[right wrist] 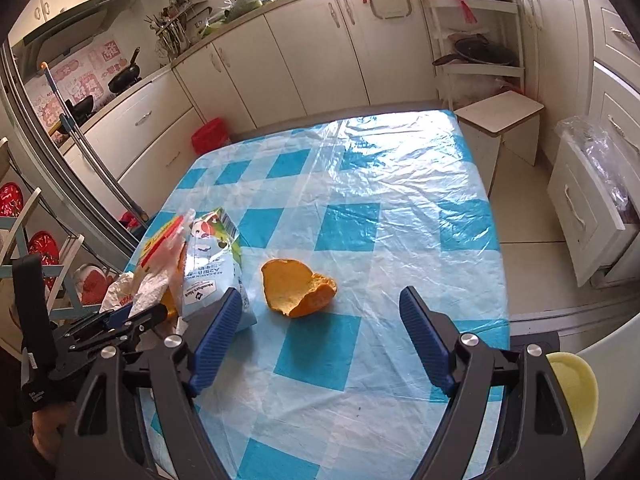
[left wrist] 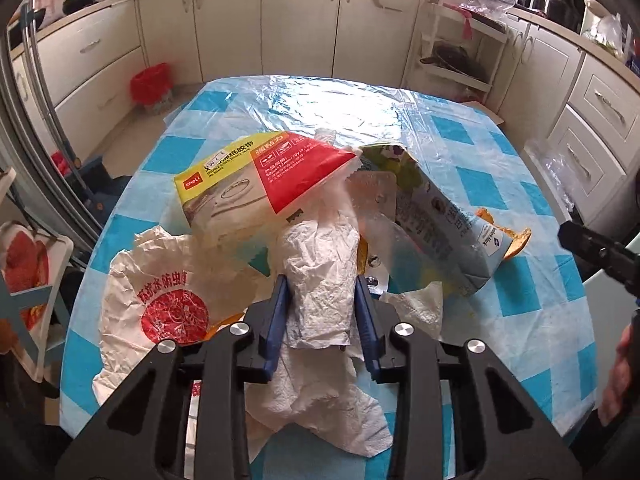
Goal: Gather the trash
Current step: 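Grasp the white tissue with the left gripper, then grasp the orange peel with the right gripper while the left lifts the tissue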
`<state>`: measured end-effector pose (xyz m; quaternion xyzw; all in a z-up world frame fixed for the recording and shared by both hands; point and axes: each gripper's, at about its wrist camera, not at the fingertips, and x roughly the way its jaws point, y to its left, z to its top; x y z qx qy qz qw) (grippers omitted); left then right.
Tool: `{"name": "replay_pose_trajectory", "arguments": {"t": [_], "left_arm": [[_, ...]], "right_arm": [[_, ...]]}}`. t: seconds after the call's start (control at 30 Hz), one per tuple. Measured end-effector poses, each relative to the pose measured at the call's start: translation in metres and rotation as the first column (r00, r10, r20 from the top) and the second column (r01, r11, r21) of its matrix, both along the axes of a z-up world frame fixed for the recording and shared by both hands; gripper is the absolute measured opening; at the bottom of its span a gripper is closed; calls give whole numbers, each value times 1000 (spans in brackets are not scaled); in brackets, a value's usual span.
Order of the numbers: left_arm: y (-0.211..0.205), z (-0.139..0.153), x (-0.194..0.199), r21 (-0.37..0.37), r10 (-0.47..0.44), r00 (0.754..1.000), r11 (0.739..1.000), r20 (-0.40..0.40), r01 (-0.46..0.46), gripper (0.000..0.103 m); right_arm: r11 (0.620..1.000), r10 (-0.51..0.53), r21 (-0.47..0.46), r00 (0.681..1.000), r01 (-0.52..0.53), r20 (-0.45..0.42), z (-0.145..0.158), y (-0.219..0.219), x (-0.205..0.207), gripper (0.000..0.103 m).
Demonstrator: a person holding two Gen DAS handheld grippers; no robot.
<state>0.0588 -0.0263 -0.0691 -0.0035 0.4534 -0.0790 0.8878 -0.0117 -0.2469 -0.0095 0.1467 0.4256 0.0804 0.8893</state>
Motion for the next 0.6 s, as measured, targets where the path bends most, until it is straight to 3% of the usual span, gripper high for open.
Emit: {"name": "replay_pose_trajectory", "arguments": {"t": [0.23, 0.4, 0.53, 0.6], "left_arm": [[15, 20, -13, -132, -43, 999, 990, 1, 42, 26], [27, 27, -15, -200, -53, 998, 979, -17, 49, 26], [42, 37, -18, -309, -58, 998, 950, -12, 51, 26], [46, 41, -19, -316, -52, 999, 948, -8, 47, 27]], "right_arm": [[999, -11, 49, 996, 15, -86, -20, 6, 19, 63], [999, -21, 37, 995, 25, -99, -26, 9, 26, 61], [999, -17, 35, 995, 21, -102, -27, 10, 30, 61], [999, -10, 31, 995, 14, -102, -28, 13, 31, 61]]}}
